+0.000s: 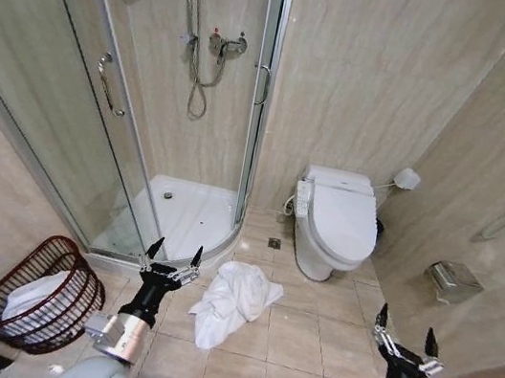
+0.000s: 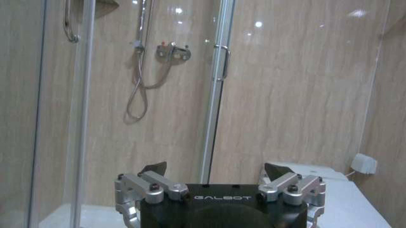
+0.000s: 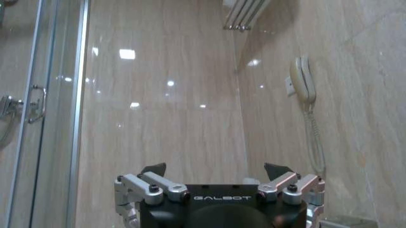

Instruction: Discard the used towel into the hamper.

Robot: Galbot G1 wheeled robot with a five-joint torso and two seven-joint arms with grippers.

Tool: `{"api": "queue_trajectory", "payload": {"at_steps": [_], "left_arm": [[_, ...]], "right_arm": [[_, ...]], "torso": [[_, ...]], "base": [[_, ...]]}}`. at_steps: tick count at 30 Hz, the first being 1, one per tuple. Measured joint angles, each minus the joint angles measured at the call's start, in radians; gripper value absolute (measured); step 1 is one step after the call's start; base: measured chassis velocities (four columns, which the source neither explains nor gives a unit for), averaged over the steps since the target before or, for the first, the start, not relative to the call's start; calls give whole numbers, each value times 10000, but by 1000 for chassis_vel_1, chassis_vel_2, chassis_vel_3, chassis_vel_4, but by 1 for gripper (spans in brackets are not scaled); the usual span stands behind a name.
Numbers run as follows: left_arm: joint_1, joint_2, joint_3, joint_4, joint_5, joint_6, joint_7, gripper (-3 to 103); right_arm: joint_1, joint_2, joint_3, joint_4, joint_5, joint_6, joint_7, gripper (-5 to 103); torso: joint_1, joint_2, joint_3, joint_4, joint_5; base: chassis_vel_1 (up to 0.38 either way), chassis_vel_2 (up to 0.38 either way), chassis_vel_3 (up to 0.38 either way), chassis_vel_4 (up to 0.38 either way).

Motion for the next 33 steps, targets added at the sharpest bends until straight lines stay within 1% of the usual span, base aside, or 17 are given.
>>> {"api": "queue_trajectory", "payload": {"at_steps": [3, 4, 5, 8, 9, 13, 14, 16, 17, 18, 20, 21, 24, 27, 30, 32, 33], "left_arm": [[0, 0, 0, 0, 0, 0, 0, 100], [0, 0, 0, 0, 0, 0, 0, 100], [0, 0, 0, 0, 0, 0, 0, 100], [0, 0, -1, 0, 0, 0, 0, 100], [0, 0, -1, 0, 0, 0, 0, 100], [0, 0, -1, 0, 0, 0, 0, 100], [0, 0, -1, 0, 0, 0, 0, 100], [0, 0, 0, 1, 0, 0, 0, 100], [0, 0, 0, 0, 0, 0, 0, 100], [0, 0, 0, 0, 0, 0, 0, 100], [-1, 0, 1, 0, 0, 0, 0, 100], [-1, 0, 1, 0, 0, 0, 0, 100], [-1, 0, 0, 0, 0, 0, 0, 100], [-1, 0, 0, 0, 0, 0, 0, 100], [0, 0, 0, 0, 0, 0, 0, 100], [-1, 0, -1, 0, 0, 0, 0, 100], [-1, 0, -1, 0, 0, 0, 0, 100]], "right_arm": [[0, -72, -28, -116, -46, -128, -7, 100], [16, -158, -54, -118, -45, -417, 34, 100], [16, -158, -54, -118, -45, -417, 34, 100], [249, -348, -80, -124, 96, -1251, 57, 100], [249, -348, -80, -124, 96, -1251, 57, 100], [465, -478, -272, 13, 727, -2414, -133, 100], [465, -478, -272, 13, 727, -2414, -133, 100], [634, -519, -371, 424, 940, -3157, -170, 100], [783, -523, -379, 723, 944, -3605, -164, 100], [783, -523, -379, 723, 944, -3605, -164, 100], [1133, -487, -399, 1396, 917, -4372, -78, 100], [1133, -487, -399, 1396, 917, -4372, -78, 100], [1400, -219, -758, 2731, 765, -5509, 63, 100], [1370, 4, -1276, 3316, 452, -5675, 168, 100], [1293, 164, -1706, 3554, 10, -5528, 317, 100], [1073, 310, -2190, 3712, -685, -5204, 488, 100], [1073, 310, -2190, 3712, -685, -5204, 488, 100]], "torso": [[-94, -207, -113, 0, 0], [-129, -292, -163, 0, 0], [-129, -292, -163, 0, 0], [-217, -500, -285, 0, 0], [-217, -500, -285, 0, 0], [-316, -732, -415, 0, 2], [-316, -732, -415, 0, 2], [-366, -845, -480, 0, 0], [-395, -908, -514, 0, 0], [-395, -908, -514, 0, 0], [-448, -1029, -579, 3, -3], [-448, -1029, -579, 3, -3], [-530, -1219, -689, 1, -4], [-582, -1335, -752, -2, -4], [-625, -1434, -813, -1, -3], [-681, -1568, -887, 0, 1], [-681, -1568, -887, 0, 1]], "base": [[0, 0, 0, 0], [0, 0, 0, 0], [0, 0, 0, 0], [0, 0, 0, 0], [0, 0, 0, 0], [0, 0, 0, 0], [0, 0, 0, 0], [0, 0, 0, 0], [0, 0, 0, 0], [0, 0, 0, 0], [0, 0, 0, 0], [0, 0, 0, 0], [0, 0, 0, 0], [0, 0, 0, 0], [0, 0, 0, 0], [0, 0, 0, 0], [0, 0, 0, 0]]}}
